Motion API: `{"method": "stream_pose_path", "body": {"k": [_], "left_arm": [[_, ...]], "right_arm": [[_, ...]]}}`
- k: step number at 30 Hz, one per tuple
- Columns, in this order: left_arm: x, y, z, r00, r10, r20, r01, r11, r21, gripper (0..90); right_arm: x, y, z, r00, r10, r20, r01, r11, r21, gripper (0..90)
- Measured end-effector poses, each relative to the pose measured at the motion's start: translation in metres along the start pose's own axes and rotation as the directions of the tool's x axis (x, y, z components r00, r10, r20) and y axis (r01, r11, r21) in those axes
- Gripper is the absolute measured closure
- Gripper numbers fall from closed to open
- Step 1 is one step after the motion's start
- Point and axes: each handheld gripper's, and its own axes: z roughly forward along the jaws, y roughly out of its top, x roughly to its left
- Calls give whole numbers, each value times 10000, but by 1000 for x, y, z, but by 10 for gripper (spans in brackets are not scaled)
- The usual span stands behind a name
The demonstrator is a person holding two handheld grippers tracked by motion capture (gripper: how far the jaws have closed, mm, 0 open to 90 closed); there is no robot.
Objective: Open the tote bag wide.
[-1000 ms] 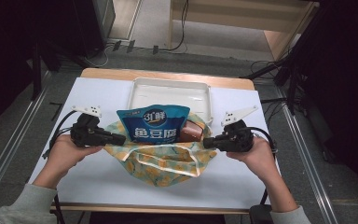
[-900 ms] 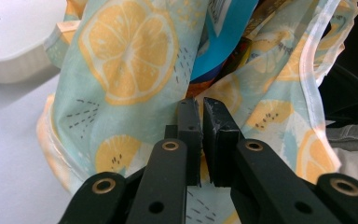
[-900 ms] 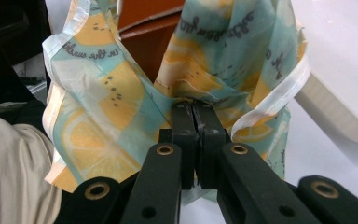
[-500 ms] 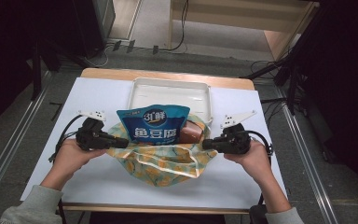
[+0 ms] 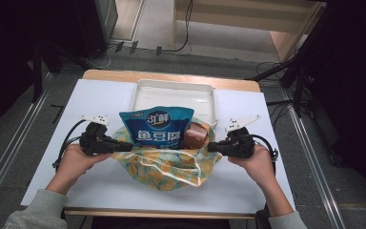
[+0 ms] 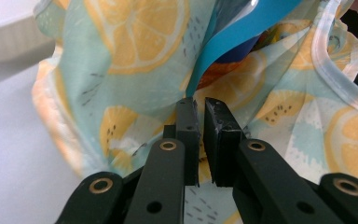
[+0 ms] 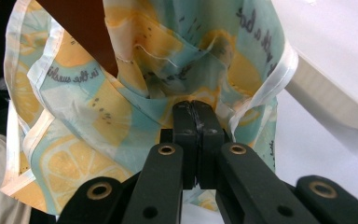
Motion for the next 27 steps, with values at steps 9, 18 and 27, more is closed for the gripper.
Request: {"method": "stream_pose_path", "body": {"k": [9,18,27], "left_arm": [[5,-4,1,9999,-103,-84,103,9999,-16,845],[12,-12,6,9992,-397,-109,396,9992,-83,851],[18,-17,14,9984,-550,-140,552,9984,127,859]], "right_arm": [[-2,-5,4,9999,77,69,-77,10000,62,900],[-5,-12,13,9999,162,61,-163,9996,218,900],[-12,-22,24,9992,404,4,-404,9983,424,900]]}}
